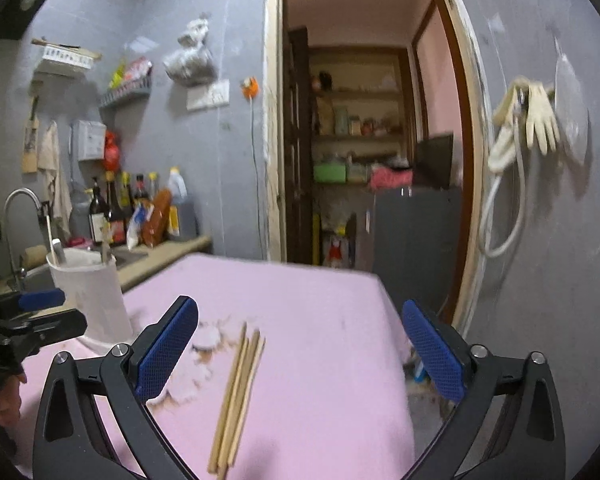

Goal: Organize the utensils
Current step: 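Move both tools back over the wooden chopsticks, then grasp a wooden chopstick with the right tool while the left tool grasps another, then lift both chopsticks upright and carry them over the white holder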

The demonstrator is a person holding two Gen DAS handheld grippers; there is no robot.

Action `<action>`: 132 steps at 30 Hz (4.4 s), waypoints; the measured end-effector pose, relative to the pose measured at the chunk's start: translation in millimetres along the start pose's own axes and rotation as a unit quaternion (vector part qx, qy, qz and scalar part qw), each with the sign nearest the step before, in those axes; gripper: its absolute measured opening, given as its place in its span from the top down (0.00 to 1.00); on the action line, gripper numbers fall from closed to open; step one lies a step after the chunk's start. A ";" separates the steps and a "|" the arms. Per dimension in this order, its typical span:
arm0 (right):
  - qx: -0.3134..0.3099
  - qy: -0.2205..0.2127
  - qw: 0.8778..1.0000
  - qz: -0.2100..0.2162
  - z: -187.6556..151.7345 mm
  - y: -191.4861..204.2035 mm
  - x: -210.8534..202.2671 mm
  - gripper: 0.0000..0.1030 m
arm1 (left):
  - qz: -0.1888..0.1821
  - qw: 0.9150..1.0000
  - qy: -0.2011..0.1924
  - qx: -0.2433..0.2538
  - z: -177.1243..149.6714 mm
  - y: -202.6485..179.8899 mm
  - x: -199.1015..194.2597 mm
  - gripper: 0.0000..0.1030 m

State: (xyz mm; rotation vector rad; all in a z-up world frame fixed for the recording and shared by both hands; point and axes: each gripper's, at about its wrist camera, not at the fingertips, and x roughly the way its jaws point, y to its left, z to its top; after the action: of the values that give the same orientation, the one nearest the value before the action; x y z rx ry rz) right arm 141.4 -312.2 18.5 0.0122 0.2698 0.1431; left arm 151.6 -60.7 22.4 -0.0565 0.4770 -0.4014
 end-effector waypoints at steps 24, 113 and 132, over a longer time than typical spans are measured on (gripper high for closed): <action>-0.038 0.262 0.959 0.101 -50.6 14.1 79.9 0.76 | -0.021 0.982 0.188 0.015 -10.3 -8.0 87.0 0.50; 0.088 0.317 0.934 0.143 -21.9 -36.9 150.5 0.97 | -0.130 0.928 0.321 -0.138 21.3 24.7 149.1 0.96; 0.109 0.314 0.932 0.144 -40.8 -28.7 120.4 0.97 | -0.078 0.936 0.321 -0.119 9.2 30.3 117.7 0.96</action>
State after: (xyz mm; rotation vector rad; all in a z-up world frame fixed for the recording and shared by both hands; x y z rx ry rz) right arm 249.4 -323.7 -53.6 0.2315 0.9258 0.4104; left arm 262.4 -78.9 -25.1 -0.2026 1.1747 -0.5149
